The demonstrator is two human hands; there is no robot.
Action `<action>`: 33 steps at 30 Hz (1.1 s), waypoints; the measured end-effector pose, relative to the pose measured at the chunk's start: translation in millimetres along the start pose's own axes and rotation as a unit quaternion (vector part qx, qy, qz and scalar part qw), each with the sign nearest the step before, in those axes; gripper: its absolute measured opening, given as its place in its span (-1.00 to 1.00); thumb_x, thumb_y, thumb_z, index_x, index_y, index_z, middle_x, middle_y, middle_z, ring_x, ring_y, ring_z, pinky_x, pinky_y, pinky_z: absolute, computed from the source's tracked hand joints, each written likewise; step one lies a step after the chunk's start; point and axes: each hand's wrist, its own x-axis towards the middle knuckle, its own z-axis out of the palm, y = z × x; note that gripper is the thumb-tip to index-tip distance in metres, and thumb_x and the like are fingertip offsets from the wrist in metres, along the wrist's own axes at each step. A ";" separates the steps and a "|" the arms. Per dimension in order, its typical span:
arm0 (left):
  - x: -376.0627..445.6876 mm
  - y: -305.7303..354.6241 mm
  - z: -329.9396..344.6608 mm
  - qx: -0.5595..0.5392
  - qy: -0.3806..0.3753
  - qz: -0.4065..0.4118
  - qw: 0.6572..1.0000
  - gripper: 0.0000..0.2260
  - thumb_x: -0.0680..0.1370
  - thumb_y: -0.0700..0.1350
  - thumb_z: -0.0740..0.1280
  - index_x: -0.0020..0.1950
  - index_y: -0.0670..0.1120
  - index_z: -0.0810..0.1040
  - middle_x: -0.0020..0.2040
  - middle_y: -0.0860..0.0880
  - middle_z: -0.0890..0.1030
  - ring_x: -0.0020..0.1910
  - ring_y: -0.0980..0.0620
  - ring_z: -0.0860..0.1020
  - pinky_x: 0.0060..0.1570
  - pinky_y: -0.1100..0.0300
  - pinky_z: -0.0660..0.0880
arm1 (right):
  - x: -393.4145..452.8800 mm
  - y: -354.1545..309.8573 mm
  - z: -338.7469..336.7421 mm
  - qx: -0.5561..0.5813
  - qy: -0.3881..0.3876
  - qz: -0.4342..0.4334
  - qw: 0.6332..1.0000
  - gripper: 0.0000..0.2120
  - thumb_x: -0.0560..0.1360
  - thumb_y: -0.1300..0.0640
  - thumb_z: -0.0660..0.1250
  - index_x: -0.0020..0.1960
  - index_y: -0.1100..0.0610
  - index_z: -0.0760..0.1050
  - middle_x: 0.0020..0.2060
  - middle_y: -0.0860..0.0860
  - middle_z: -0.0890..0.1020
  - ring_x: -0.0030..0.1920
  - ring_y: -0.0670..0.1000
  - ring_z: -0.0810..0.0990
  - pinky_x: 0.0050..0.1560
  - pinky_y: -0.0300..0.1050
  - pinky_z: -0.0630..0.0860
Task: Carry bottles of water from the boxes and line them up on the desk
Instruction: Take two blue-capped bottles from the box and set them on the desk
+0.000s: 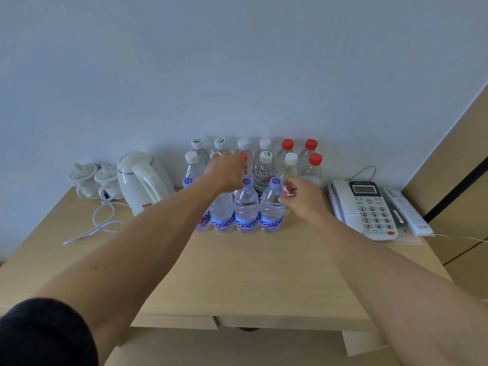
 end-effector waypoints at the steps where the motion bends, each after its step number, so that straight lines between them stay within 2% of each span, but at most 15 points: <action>1: 0.4 -1.8 -3.2 -0.002 0.006 0.001 1.000 -0.75 0.46 -0.16 0.41 0.12 -0.02 0.65 0.00 0.01 0.68 0.05 -0.07 0.61 0.15 0.03 0.50 | 0.5 0.1 -3.9 -0.005 0.002 0.004 1.000 -0.63 0.40 0.18 0.54 0.16 0.16 0.56 0.04 0.08 0.67 0.03 0.07 0.63 0.13 0.04 0.56; 5: 0.2 -8.1 -17.7 -0.001 0.034 -0.003 0.999 -0.81 0.48 -0.06 0.38 0.07 0.03 0.67 -0.02 0.03 0.68 0.04 -0.06 0.61 0.11 0.05 0.50 | 3.6 -1.7 -20.5 -0.030 0.017 0.005 0.999 -0.62 0.41 0.20 0.52 0.21 0.16 0.56 0.07 0.10 0.66 0.07 0.08 0.62 0.15 0.01 0.54; 8: 2.9 -11.2 -29.2 -0.024 0.055 -0.017 0.998 -0.79 0.54 0.03 0.33 0.03 -0.02 0.69 -0.02 -0.01 0.68 0.03 -0.09 0.61 0.11 0.00 0.53 | 3.9 -6.9 -33.1 -0.054 0.035 0.009 0.998 -0.64 0.43 0.19 0.48 0.21 0.12 0.57 0.07 0.07 0.66 0.07 0.08 0.62 0.16 0.02 0.54; 12: 10.5 -9.6 -43.4 -0.042 0.069 -0.018 0.997 -0.67 0.56 0.08 0.34 0.28 0.00 0.60 0.18 0.01 0.65 0.22 -0.07 0.55 0.23 0.01 0.44 | -2.5 -15.8 -49.8 -0.079 0.063 0.024 0.995 -0.72 0.46 0.13 0.42 0.17 0.07 0.57 0.06 0.04 0.65 0.06 0.08 0.61 0.09 0.00 0.55; 15: 17.4 -0.5 -49.1 -0.026 0.062 -0.006 0.998 -0.63 0.61 0.08 0.28 0.39 0.03 0.52 0.30 -0.01 0.60 0.32 -0.09 0.50 0.32 -0.02 0.37 | -10.7 -20.2 -61.1 -0.109 0.085 0.028 0.990 -0.75 0.48 0.15 0.35 0.16 0.11 0.57 0.03 0.08 0.65 0.08 0.14 0.59 0.06 0.04 0.55; 17: 21.6 8.7 -50.7 -0.001 0.052 0.009 0.999 -0.62 0.61 0.06 0.26 0.41 0.04 0.50 0.30 -0.03 0.60 0.34 -0.11 0.48 0.33 -0.03 0.34 | -15.7 -21.6 -67.9 -0.132 0.089 0.043 0.986 -0.74 0.50 0.14 0.31 0.17 0.13 0.57 0.05 0.11 0.65 0.09 0.17 0.59 0.07 0.04 0.55; 20: 27.9 24.5 -52.1 0.014 0.040 0.032 0.999 -0.60 0.61 0.07 0.24 0.45 0.04 0.47 0.26 -0.05 0.61 0.34 -0.13 0.46 0.31 -0.04 0.33 | -24.3 -19.9 -80.0 -0.138 0.095 0.071 0.983 -0.65 0.54 0.04 0.30 0.31 0.07 0.51 0.17 0.10 0.62 0.18 0.14 0.56 0.13 -0.02 0.51; 25: 40.1 66.9 -50.2 0.017 0.024 0.074 0.997 -0.57 0.61 0.08 0.23 0.48 0.05 0.42 0.38 -0.07 0.53 0.36 -0.16 0.44 0.29 -0.05 0.35 | -48.1 -2.3 -107.4 -0.146 0.099 0.114 0.978 -0.56 0.56 0.02 0.28 0.41 0.07 0.41 0.19 0.12 0.60 0.21 0.14 0.54 0.07 -0.06 0.45; 33: 26.3 176.6 -25.3 0.023 -0.018 0.194 0.981 -0.53 0.62 0.17 0.21 0.51 0.10 0.37 0.45 -0.06 0.48 0.39 -0.15 0.43 0.31 -0.07 0.35 | -107.3 44.1 -157.6 -0.181 0.103 0.216 0.954 -0.60 0.57 -0.08 0.27 0.34 0.08 0.44 0.20 0.12 0.57 0.15 0.16 0.55 0.02 -0.04 0.50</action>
